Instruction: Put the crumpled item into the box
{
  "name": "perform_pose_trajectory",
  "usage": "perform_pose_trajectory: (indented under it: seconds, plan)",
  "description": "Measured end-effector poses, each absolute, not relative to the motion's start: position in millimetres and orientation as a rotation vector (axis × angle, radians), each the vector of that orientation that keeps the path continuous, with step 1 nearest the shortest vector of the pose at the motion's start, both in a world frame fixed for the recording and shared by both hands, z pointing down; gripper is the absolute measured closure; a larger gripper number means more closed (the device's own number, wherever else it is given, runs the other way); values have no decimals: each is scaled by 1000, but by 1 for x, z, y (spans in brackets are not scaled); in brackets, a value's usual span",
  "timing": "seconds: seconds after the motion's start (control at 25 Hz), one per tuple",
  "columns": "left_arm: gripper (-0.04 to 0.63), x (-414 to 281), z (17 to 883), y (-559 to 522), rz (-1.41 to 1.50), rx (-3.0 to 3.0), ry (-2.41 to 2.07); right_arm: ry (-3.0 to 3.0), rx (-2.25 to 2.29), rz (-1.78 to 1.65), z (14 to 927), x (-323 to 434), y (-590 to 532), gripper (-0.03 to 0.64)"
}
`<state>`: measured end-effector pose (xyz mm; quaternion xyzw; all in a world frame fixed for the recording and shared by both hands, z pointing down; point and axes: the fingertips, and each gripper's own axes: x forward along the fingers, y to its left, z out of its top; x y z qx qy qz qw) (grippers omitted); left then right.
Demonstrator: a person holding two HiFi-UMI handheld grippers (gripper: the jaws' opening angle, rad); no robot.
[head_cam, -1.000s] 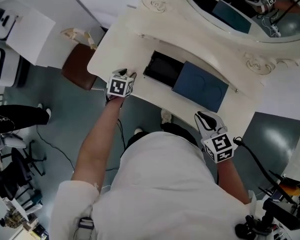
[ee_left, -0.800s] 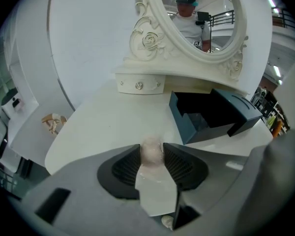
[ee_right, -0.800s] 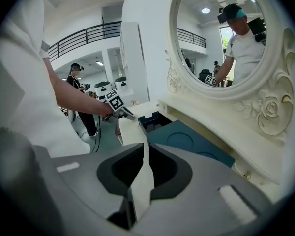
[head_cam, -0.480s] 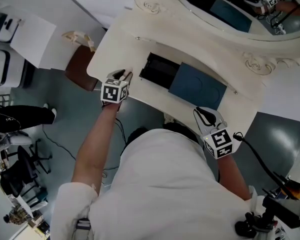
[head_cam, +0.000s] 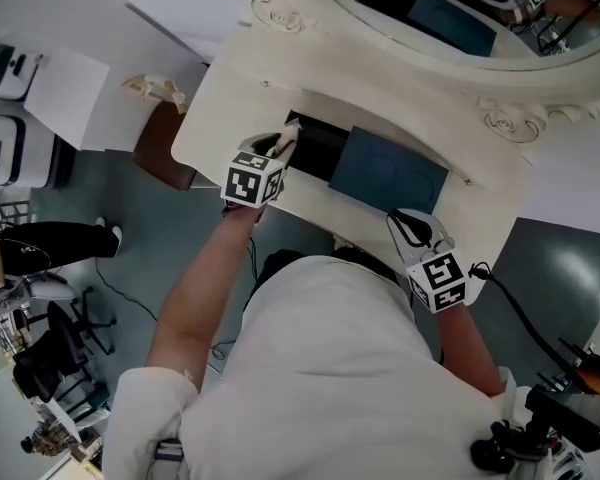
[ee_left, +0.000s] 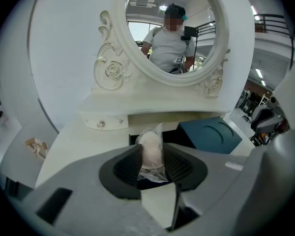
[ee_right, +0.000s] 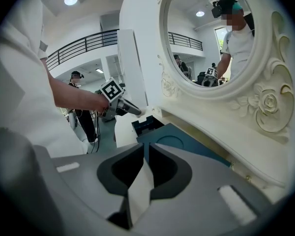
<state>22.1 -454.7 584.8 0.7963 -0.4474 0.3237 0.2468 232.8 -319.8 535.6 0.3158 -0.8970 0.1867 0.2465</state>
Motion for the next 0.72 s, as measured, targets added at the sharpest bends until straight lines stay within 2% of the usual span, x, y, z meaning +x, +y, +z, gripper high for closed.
perform_pose_trajectory:
  seconds: [0.24, 0.72]
  plan:
    - [462, 53, 618, -467, 1081, 2170, -1142, -2431, 902, 537, 538, 247, -323, 581]
    - [457, 64, 663, -474, 1363, 2148, -1046, -2402, 944, 579, 545, 252, -321, 581]
